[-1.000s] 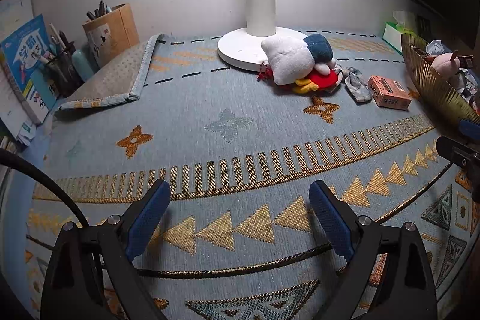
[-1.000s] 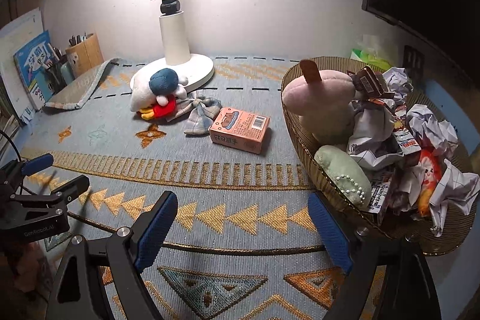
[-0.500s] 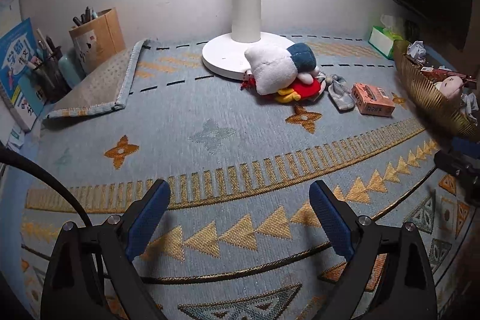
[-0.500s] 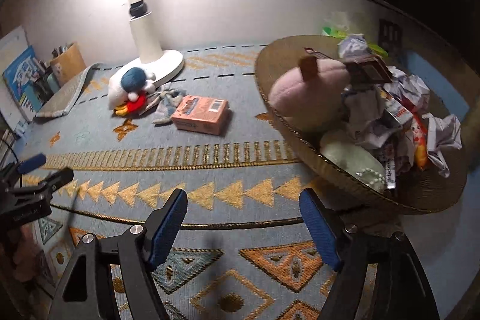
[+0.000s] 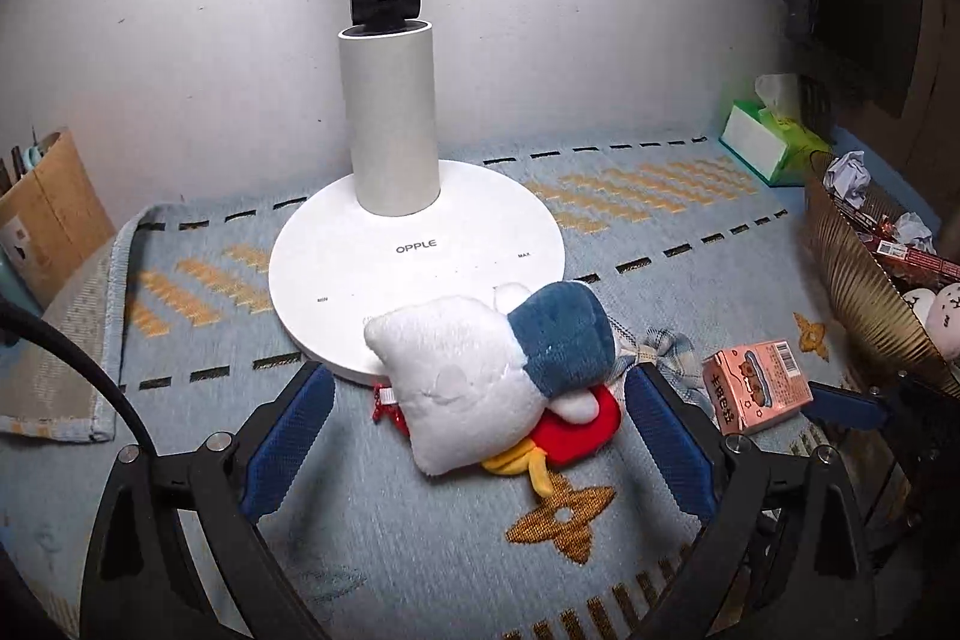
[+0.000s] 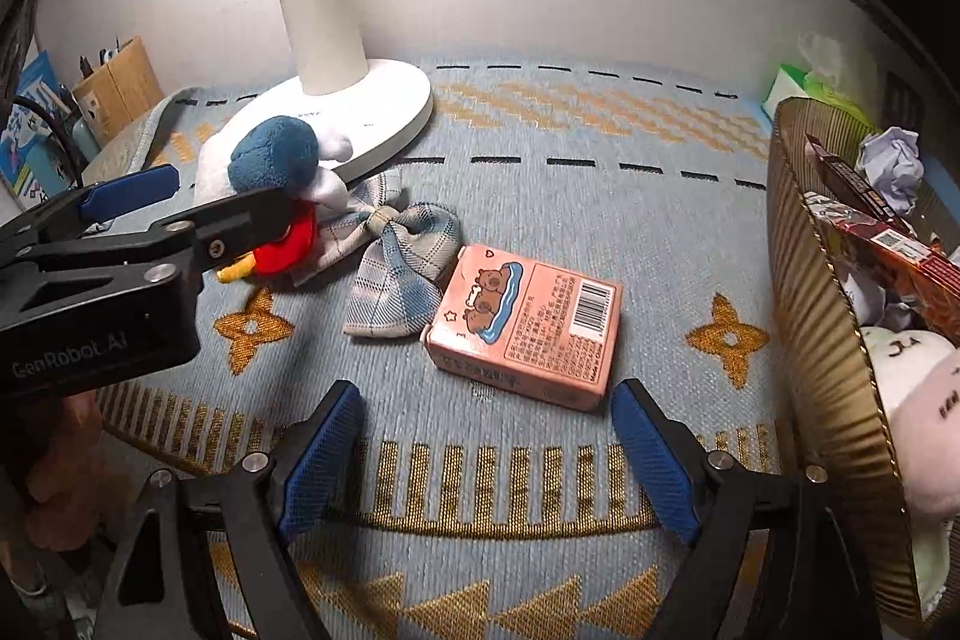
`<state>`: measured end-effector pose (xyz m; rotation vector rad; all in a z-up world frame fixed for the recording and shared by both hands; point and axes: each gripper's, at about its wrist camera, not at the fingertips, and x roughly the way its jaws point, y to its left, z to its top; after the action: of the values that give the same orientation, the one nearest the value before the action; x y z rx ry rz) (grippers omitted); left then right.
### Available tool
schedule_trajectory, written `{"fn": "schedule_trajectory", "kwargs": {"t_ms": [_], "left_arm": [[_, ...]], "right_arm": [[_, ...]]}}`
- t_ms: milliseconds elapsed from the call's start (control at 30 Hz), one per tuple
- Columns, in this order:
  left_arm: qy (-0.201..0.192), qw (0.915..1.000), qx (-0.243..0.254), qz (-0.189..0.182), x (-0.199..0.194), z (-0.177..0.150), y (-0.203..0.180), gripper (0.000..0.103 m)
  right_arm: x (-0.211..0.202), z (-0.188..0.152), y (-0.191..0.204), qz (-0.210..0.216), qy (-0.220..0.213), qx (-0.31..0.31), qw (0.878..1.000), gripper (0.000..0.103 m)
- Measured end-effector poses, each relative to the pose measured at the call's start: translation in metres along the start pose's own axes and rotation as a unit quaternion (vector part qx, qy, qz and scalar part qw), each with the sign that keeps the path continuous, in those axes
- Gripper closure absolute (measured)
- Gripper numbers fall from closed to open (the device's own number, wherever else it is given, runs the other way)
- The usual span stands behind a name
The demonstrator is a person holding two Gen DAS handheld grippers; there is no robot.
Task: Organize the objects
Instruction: 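Grasp the white-blue plush duck with the left tool while the right grasps the pink box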
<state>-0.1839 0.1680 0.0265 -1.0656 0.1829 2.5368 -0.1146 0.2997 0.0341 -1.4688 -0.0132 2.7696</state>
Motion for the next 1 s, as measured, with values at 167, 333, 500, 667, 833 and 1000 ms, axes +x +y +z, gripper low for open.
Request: {"fn": "schedule_trajectory", "kwargs": {"t_ms": [167, 333, 500, 667, 833, 1000], "left_arm": [[-0.004, 0.9999, -0.014, -0.006, 0.003, 0.000, 0.005, 0.027], [-0.027, 0.9993, -0.023, 0.006, -0.013, -0.003, 0.016, 0.029], [-0.024, 0.9987, -0.044, 0.002, -0.053, -0.023, 0.030, 0.029], [-0.030, 0.9964, -0.070, 0.036, -0.099, -0.061, 0.052, 0.029], [-0.034, 0.9928, -0.108, 0.041, -0.100, -0.084, 0.071, 0.029], [-0.043, 0.9922, -0.100, 0.060, -0.098, -0.084, 0.076, 0.029]], "right_arm": [[-0.003, 0.001, 0.002, 0.005, -0.016, 0.000, 1.000, 0.025], [-0.008, -0.002, 0.009, 0.010, -0.035, -0.016, 0.999, 0.072], [-0.018, -0.011, 0.017, 0.024, -0.034, -0.033, 0.999, 0.086], [-0.039, -0.041, 0.039, 0.110, -0.011, -0.064, 0.992, 0.086], [-0.040, -0.045, 0.033, 0.069, -0.003, -0.036, 0.997, 0.072], [-0.026, -0.023, 0.013, -0.001, -0.012, 0.018, 1.000, 0.031]]}}
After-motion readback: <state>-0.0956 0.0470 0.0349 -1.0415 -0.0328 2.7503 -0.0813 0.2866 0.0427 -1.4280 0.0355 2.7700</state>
